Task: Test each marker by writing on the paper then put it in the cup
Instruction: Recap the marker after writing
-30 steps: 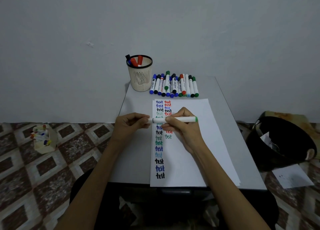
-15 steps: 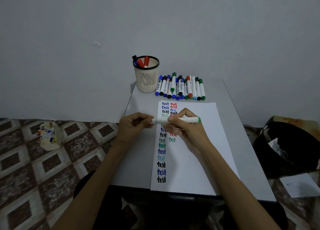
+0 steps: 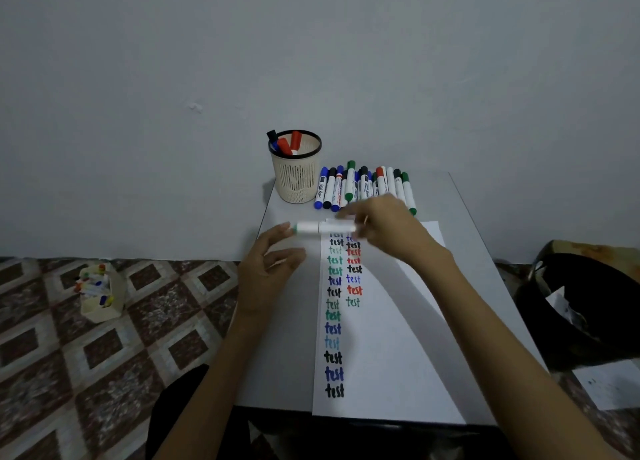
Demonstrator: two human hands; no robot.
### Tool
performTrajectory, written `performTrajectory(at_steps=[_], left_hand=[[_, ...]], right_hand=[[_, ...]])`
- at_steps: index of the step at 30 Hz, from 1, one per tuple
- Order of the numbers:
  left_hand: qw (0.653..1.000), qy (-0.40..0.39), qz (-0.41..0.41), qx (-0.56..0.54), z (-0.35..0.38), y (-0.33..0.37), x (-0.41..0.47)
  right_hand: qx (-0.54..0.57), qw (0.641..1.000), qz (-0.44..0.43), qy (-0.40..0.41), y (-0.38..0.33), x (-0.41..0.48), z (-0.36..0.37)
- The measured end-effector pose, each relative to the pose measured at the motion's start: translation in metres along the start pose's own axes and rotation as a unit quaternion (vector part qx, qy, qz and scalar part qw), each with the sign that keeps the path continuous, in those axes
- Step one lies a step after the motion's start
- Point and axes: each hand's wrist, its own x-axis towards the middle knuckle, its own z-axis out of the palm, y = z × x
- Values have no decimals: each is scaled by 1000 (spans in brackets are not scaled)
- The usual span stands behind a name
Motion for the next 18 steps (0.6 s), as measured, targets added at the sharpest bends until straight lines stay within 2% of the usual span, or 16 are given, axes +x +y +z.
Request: performTrajectory(at_steps=[2, 4, 7, 9, 12, 18], left_hand=[[999, -33, -3, 35, 0, -2, 1], [985, -97, 11, 139, 1, -5, 1], [934, -178, 83, 299, 3, -15, 2], [915, -197, 101, 337, 5, -22, 5], [912, -187, 106, 349, 5, -26, 6], [913, -179, 110, 350, 5, -30, 6]], right_hand=[[9, 995, 13, 103, 1, 25, -7], [90, 980, 26, 176, 1, 51, -14], [216, 932, 11, 290, -8, 88, -20], [281, 896, -9, 345, -19, 110, -22], [320, 870, -3, 375, -31, 139, -20], [196, 935, 75, 287, -27, 167, 15]])
